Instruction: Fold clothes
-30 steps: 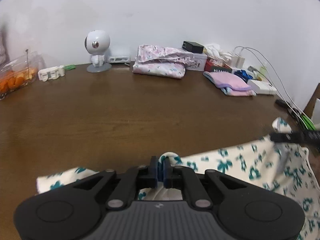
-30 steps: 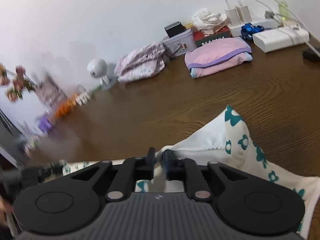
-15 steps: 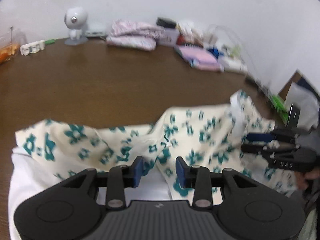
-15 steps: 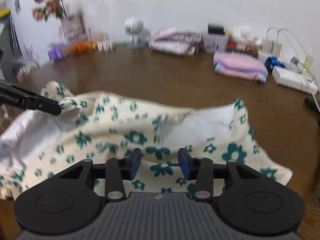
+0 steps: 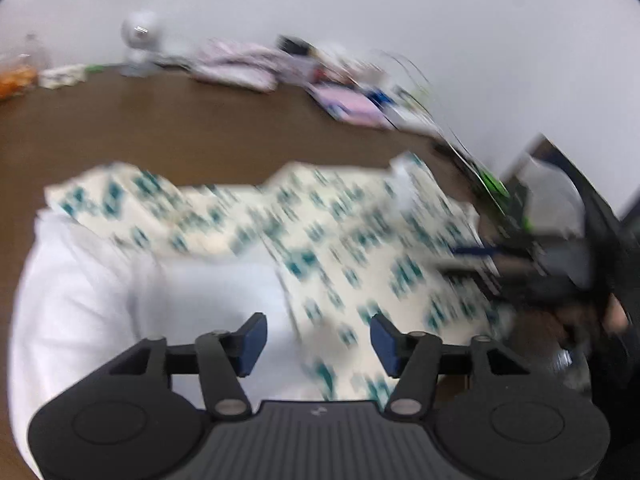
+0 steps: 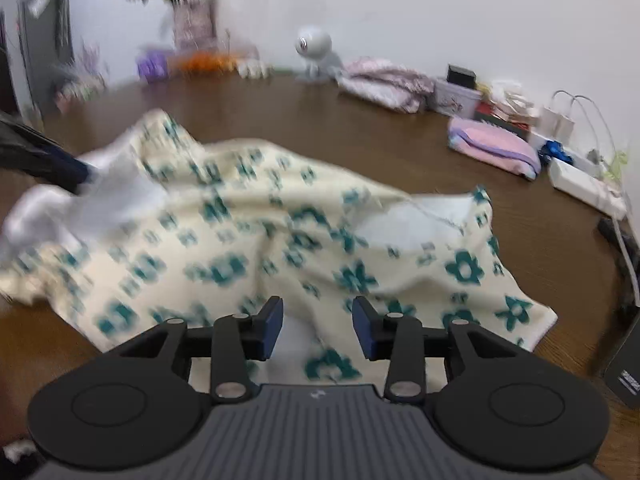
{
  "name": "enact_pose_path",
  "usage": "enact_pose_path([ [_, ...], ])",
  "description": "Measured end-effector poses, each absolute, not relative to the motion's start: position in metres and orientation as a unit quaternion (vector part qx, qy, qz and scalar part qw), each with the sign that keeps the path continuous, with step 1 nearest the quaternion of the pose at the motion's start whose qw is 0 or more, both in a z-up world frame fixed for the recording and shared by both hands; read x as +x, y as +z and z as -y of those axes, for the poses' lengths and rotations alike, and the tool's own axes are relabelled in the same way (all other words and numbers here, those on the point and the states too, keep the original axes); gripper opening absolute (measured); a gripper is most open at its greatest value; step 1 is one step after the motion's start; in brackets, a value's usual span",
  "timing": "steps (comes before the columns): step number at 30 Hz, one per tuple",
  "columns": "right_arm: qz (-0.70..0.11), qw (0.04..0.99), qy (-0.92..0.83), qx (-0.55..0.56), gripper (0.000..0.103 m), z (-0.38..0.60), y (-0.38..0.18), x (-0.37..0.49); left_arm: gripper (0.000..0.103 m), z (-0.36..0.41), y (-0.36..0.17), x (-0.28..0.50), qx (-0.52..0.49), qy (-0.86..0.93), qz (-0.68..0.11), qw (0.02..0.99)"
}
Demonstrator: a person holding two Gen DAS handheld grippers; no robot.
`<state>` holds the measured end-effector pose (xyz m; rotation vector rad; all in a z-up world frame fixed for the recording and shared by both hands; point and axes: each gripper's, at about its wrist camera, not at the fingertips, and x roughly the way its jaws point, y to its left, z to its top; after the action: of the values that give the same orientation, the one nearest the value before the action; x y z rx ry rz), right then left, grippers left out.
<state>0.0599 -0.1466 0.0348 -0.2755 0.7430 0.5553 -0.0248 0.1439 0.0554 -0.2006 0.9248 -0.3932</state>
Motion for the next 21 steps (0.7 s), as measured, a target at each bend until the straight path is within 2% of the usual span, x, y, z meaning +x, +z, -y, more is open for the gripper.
enact_pose_path([
  [5, -0.368, 0.886, 0.263, -0.103, 0.035, 0.155, 0.025, 0.053, 0.055, -0.137, 0.032, -0.043, -0.085, -0.201, -0.471, 0.855],
  [6, -0.366, 0.887, 0.261, -0.105, 0.019, 0.154, 0.025, 0.051, 0.049, -0.135, 0.029, -0.044, -0.077, -0.202, -0.471, 0.855],
  [7, -0.363, 0.890, 0.255, -0.108, 0.006, 0.153, 0.025, 0.050, 0.021, -0.135, 0.028, -0.045, -0.072, -0.202, -0.466, 0.858],
  [8, -0.359, 0.894, 0.248, -0.103, 0.002, 0.155, 0.027, 0.049, 0.008, -0.136, 0.027, -0.046, -0.067, -0.201, -0.461, 0.862],
  [13, -0.342, 0.909, 0.225, -0.075, 0.001, 0.176, 0.045, 0.033, 0.007, -0.151, 0.037, -0.054, -0.073, -0.185, -0.437, 0.877],
  [18, -0.364, 0.898, 0.228, -0.092, 0.001, 0.190, 0.043, 0.018, 0.008, -0.157, 0.035, -0.061, -0.069, -0.204, -0.442, 0.871],
  [20, -0.373, 0.894, 0.226, -0.103, 0.002, 0.189, 0.039, 0.013, 0.011, -0.155, 0.034, -0.059, -0.062, -0.210, -0.449, 0.867],
  [21, -0.370, 0.896, 0.222, -0.109, 0.007, 0.189, 0.040, 0.008, 0.016, -0.157, 0.035, -0.060, -0.065, -0.210, -0.447, 0.867],
])
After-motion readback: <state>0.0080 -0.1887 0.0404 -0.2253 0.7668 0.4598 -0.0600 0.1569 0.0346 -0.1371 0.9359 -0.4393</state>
